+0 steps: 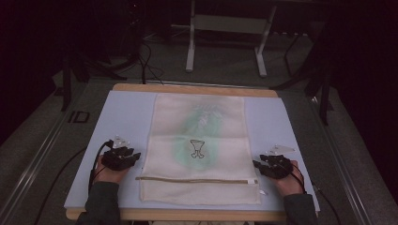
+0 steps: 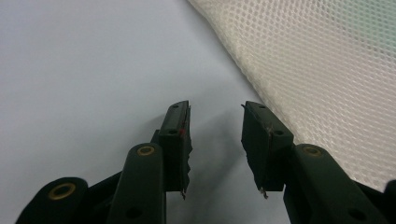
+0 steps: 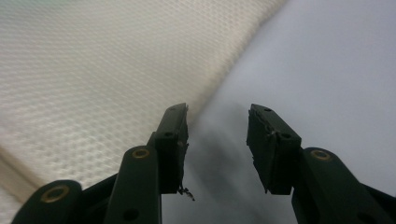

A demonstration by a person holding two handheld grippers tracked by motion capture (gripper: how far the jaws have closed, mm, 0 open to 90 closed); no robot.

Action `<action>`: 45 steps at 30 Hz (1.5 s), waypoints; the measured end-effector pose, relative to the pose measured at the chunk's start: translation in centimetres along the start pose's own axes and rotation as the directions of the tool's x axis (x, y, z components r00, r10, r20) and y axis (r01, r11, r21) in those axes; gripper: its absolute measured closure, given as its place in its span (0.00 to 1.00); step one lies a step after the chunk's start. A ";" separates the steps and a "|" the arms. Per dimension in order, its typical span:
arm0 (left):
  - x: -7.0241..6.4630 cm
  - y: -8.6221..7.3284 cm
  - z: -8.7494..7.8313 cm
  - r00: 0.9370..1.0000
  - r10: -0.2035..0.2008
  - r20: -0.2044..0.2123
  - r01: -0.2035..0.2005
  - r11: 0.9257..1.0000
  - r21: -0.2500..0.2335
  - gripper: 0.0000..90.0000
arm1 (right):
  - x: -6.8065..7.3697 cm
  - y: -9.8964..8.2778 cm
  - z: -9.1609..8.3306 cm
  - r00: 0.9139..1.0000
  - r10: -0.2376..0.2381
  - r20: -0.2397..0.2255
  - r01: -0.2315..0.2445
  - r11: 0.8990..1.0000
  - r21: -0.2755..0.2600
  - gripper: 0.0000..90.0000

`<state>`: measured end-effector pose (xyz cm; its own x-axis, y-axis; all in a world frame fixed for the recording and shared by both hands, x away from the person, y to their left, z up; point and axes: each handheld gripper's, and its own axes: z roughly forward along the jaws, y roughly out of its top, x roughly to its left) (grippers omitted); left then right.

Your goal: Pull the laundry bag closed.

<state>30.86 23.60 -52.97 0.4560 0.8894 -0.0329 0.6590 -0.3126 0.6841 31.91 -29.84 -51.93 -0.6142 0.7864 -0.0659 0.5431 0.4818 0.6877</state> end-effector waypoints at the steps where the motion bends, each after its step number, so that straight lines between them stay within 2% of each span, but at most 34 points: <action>1: 0.0 0.0 0.0 1.000 0.001 0.000 -0.001 1.000 0.002 0.69 | 0.0 0.0 0.0 1.000 0.000 0.000 0.000 1.000 0.000 0.64; 2: 0.0 0.0 0.0 1.000 0.002 -0.001 -0.001 1.000 0.007 0.69 | 0.2 0.3 -0.1 1.000 0.010 -0.025 -0.010 1.000 -0.009 0.64; 5: 0.0 0.0 0.0 1.000 0.007 0.006 -0.007 1.000 0.009 0.69 | 0.3 0.4 -0.1 0.999 0.010 -0.033 -0.011 1.000 -0.014 0.64; 11: 0.0 0.1 -0.2 0.999 0.008 0.034 -0.008 1.000 0.006 0.72 | 1.8 1.4 0.3 0.997 -0.045 -0.058 0.044 0.999 -0.007 0.64; 16: -0.1 0.3 0.0 0.998 0.016 0.054 -0.017 1.000 0.012 0.74 | 2.9 2.0 0.7 0.994 -0.064 -0.088 0.064 0.998 -0.004 0.65; 25: -0.1 0.2 -0.2 0.997 0.026 0.077 -0.025 1.000 -0.005 0.77 | 4.7 2.9 1.1 0.989 -0.107 -0.104 0.108 0.994 0.003 0.64; 29: -0.1 0.2 -0.2 0.996 0.028 0.079 -0.028 1.000 -0.006 0.77 | 5.6 3.3 1.2 0.985 -0.120 -0.125 0.121 0.993 -0.005 0.65; 32: 0.0 0.2 -0.3 0.996 0.028 0.085 -0.027 1.000 -0.010 0.77 | 6.2 3.7 1.2 0.979 -0.122 -0.161 0.121 0.993 -0.018 0.67; 39: 0.3 0.1 -0.6 0.995 0.027 0.092 -0.025 0.999 -0.019 0.79 | 7.6 4.5 1.3 0.974 -0.151 -0.168 0.150 0.988 -0.021 0.69; 45: 0.1 0.2 -0.5 0.993 0.047 0.112 -0.045 0.999 -0.018 0.80 | 9.4 5.6 1.7 0.960 -0.202 -0.193 0.203 0.979 -0.014 0.70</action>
<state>30.73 23.76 -52.49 0.5504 0.8308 -0.0822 0.6270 -0.3464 0.6977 30.12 -19.07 -49.92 -0.8100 0.5831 -0.0631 0.3986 0.6262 0.6701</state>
